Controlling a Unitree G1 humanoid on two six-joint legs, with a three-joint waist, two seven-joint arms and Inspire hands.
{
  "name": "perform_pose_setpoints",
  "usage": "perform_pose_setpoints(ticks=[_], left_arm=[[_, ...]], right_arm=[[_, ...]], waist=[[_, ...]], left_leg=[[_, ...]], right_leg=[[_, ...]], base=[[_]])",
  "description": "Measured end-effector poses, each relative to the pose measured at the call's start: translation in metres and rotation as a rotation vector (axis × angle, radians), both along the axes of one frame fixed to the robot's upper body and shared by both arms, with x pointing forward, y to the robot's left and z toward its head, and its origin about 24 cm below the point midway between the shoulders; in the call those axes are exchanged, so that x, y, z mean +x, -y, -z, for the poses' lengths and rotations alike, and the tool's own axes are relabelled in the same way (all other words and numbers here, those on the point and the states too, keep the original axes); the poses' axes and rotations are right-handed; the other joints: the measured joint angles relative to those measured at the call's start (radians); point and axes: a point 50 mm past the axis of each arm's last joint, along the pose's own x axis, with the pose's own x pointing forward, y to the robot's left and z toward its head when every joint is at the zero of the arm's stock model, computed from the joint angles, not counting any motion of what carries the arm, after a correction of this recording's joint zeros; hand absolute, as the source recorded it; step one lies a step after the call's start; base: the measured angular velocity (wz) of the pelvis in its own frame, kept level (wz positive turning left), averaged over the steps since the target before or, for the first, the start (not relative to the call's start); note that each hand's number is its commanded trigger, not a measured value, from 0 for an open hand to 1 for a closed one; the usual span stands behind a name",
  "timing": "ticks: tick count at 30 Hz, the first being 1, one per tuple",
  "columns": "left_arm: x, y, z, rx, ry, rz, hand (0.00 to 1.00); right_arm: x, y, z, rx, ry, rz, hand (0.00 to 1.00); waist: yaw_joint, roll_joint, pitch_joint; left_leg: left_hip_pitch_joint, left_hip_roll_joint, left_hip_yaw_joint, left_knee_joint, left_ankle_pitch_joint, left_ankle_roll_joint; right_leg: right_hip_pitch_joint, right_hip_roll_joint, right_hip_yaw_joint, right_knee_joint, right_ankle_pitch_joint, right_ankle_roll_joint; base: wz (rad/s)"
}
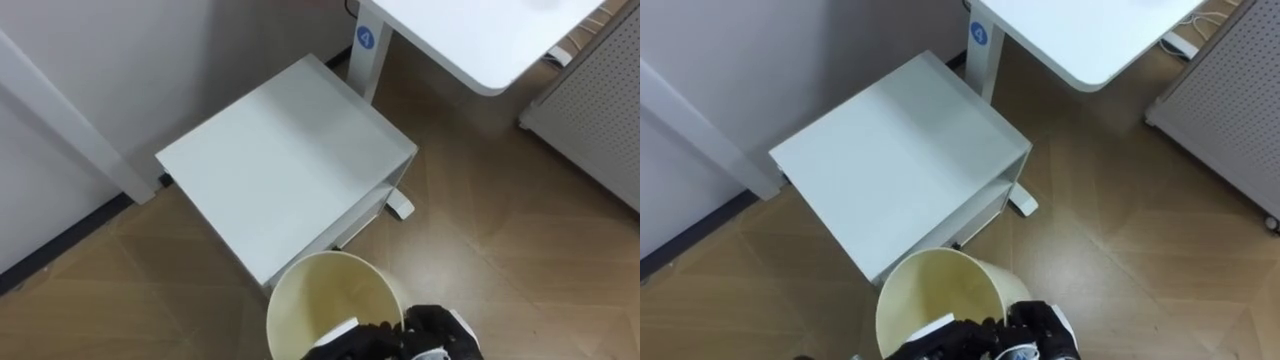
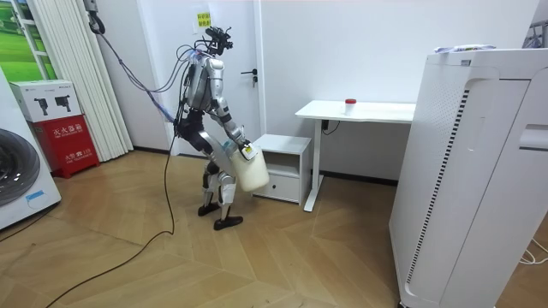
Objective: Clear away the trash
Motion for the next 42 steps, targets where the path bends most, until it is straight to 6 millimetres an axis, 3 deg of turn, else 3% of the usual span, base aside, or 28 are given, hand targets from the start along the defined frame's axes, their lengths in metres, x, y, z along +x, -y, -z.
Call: perform_pose_setpoints(ticks=[8,12,22,23,24,42], left_arm=[[0.009,-0.016,-0.01,0.032,0.09,-0.067,1.0],[0.015,-0.028,-0.012,0.091,0.153,-0.126,1.0],[0.025,-0.054,-0.018,0.13,0.219,-0.248,1.0],[0.025,-0.055,-0.018,0.137,0.226,-0.255,0.56],[0.026,-0.056,-0.019,0.144,0.237,-0.269,0.0],[0.031,-0.054,-0.029,0.054,0.258,-0.351,0.0]], right_arm=[[-0.001,0.007,0.0,0.011,0.0,0.033,1.0],[-0.008,0.018,0.003,-0.002,-0.01,0.059,1.0],[-0.018,0.029,0.008,-0.019,-0.02,0.083,1.0],[-0.018,0.029,0.008,-0.02,-0.021,0.083,1.0],[-0.018,0.03,0.008,-0.021,-0.024,0.083,1.0],[-0.023,0.024,0.012,-0.015,-0.039,0.041,1.0]], waist=[[0.022,0.024,0.0002],[0.026,0.04,-0.0058],[0.039,0.05,-0.0052],[0.04,0.051,-0.0052],[0.041,0.051,-0.0052],[0.035,0.052,-0.0046]], left_leg=[[0.0,0.004,0.004,0.0,0.0,0.0],[0.006,-0.003,0.008,-0.01,0.003,0.003],[0.003,-0.002,0.008,-0.016,0.003,0.003],[0.003,-0.002,0.008,-0.016,0.003,0.003],[0.003,-0.002,0.008,-0.015,0.003,0.003],[0.011,0.001,0.008,-0.014,0.003,0.003]], right_leg=[[-0.004,-0.007,-0.005,0.004,0.002,-0.004],[-0.001,-0.009,-0.004,-0.002,0.004,-0.002],[0.0,-0.009,-0.014,-0.015,0.007,-0.002],[0.0,-0.01,-0.016,-0.015,0.007,-0.002],[0.0,-0.014,-0.025,-0.015,0.007,-0.002],[0.01,-0.025,-0.054,-0.018,0.011,-0.008]], base=[[-0.01],[0.0],[0.0],[0.0],[0.0],[0.0]])
